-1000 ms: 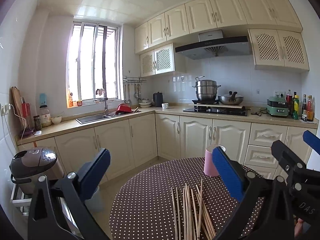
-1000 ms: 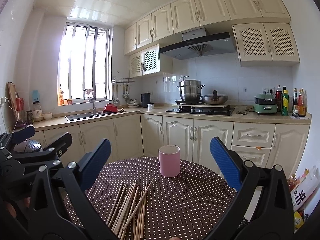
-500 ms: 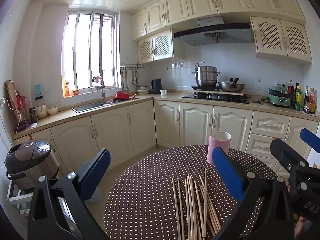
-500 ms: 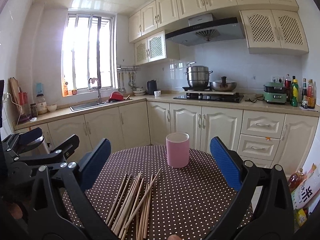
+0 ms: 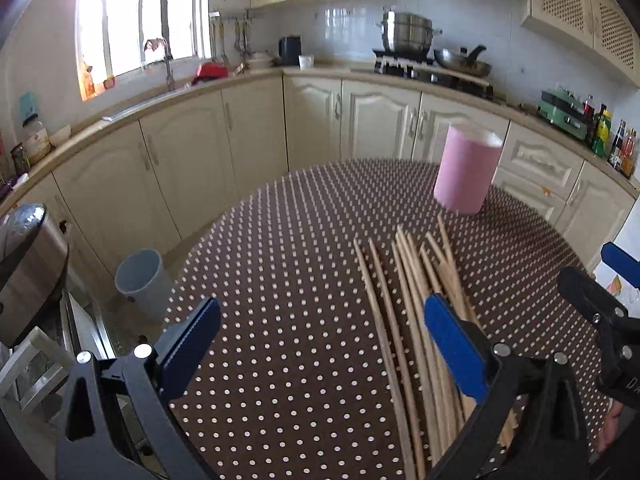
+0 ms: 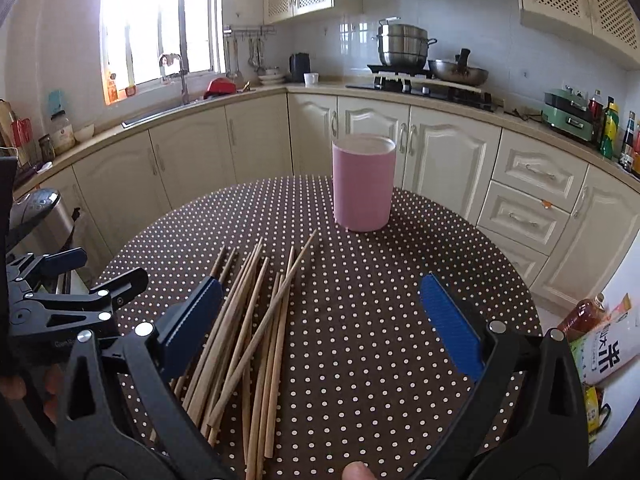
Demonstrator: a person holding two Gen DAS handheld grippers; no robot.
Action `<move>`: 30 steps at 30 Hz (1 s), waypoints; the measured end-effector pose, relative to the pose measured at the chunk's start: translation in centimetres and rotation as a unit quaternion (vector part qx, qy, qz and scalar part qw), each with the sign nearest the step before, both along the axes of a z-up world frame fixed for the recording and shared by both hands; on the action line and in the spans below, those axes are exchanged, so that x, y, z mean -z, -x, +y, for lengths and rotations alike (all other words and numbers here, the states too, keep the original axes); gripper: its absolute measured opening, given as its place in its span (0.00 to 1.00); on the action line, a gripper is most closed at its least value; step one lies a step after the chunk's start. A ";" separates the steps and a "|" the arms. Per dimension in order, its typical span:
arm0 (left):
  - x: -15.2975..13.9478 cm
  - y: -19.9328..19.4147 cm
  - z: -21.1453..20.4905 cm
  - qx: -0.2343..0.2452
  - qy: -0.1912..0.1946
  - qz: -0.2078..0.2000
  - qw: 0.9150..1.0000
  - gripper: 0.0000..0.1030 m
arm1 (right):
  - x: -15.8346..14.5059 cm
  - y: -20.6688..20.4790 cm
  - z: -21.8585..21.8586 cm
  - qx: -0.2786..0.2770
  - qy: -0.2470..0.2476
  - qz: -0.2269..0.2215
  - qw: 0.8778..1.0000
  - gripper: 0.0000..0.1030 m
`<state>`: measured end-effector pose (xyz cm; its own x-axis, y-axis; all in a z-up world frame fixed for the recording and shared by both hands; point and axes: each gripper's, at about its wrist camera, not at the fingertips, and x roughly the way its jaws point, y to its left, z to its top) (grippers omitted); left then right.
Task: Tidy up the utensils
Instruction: 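Lower both grippers toward the pile of wooden chopsticks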
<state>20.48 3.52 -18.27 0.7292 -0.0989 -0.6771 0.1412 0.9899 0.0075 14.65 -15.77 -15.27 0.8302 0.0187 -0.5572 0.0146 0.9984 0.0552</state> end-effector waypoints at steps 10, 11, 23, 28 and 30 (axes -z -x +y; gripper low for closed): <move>4.3 -4.2 -1.2 0.010 -0.025 0.062 0.998 0.96 | 3.9 -2.4 -0.8 0.000 -0.005 0.064 0.998 0.94; 4.4 -4.6 -1.4 0.009 -0.032 0.064 0.997 0.96 | 4.0 -2.7 -0.9 0.001 -0.005 0.066 0.998 0.94; 5.6 -8.3 -1.1 0.011 -0.037 0.103 0.994 0.93 | 4.9 -8.8 -2.8 -0.021 -0.055 0.136 0.989 0.92; 5.4 -9.1 -0.5 0.032 0.012 0.127 0.991 0.68 | 5.9 -12.8 -3.5 -0.034 -0.103 0.194 0.975 0.73; 5.4 -9.6 -0.9 0.038 0.013 0.131 0.990 0.66 | 6.6 -14.5 -4.2 -0.036 -0.138 0.220 0.965 0.64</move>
<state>30.12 2.60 -23.69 0.5177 -0.1667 -0.8392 0.2100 0.9756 -0.0642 29.19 -19.93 -21.87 0.5062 0.2650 -0.8207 0.0285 0.9460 0.3230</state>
